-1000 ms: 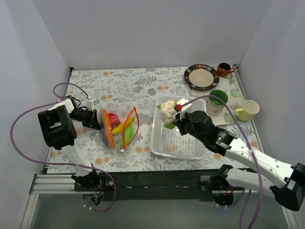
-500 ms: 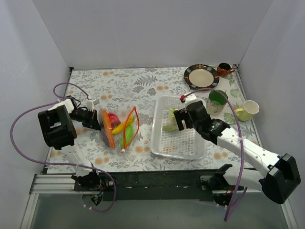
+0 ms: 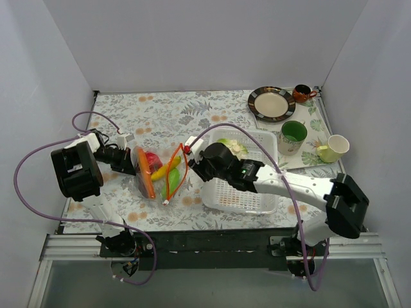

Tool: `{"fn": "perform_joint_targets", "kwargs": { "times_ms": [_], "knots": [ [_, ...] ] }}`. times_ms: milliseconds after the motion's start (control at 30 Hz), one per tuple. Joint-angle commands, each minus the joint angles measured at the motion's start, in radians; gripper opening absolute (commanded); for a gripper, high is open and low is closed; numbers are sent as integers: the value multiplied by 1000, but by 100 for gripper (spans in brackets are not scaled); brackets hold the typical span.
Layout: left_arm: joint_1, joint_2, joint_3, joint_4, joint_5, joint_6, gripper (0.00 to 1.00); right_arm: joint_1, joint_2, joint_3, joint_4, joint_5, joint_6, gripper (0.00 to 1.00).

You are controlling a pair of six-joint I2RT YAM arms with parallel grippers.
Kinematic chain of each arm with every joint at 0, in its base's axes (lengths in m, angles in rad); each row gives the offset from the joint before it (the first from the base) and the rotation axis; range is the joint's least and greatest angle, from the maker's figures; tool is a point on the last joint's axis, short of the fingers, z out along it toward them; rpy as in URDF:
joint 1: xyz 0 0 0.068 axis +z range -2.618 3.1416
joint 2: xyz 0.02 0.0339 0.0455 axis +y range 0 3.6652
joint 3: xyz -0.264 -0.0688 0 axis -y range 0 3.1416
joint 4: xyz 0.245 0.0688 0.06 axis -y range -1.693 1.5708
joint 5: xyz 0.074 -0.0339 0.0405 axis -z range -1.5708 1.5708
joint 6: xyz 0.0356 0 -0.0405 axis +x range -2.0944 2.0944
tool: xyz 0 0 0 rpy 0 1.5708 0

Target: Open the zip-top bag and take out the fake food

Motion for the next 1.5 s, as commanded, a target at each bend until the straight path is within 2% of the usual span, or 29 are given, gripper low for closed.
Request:
{"fn": "perform_joint_targets", "kwargs": {
  "times_ms": [0,200,333,400,433,467,533,567,600,700,767,967,1200,1433,1467],
  "knots": [
    [5,-34,-1,7,-5,21,0,18,104,95,128,-155,21,47],
    [5,-46,-7,-3,4,26,0,23,248,159,194,-190,65,48],
    [7,-61,-14,-1,3,27,0,24,348,224,175,-207,86,48],
    [5,-61,-19,2,1,27,0,24,376,256,180,-228,92,56],
    [4,-63,-19,1,1,27,0,24,409,270,172,-228,94,63],
    [5,-63,-19,1,3,27,0,24,428,312,150,-263,98,75],
    [4,-64,-14,-7,3,32,0,24,501,371,91,-251,111,82],
    [4,-66,-14,-15,4,32,0,24,530,406,3,-244,130,96],
    [5,-73,-13,-19,6,36,0,24,560,485,-43,-241,132,98],
    [5,-93,-13,-32,6,44,0,29,640,569,-156,-189,189,98],
    [4,-112,-16,-39,6,53,0,27,664,572,-171,-164,213,98],
    [5,-141,-27,-39,-13,64,0,30,672,544,-295,-72,276,98],
    [5,-136,18,-73,-19,60,0,37,620,440,-299,-27,285,98],
    [5,-164,313,-311,73,52,0,37,647,488,-329,-46,278,98],
    [4,-162,346,-382,96,63,0,37,647,495,-325,-47,273,97]
  ]
}}
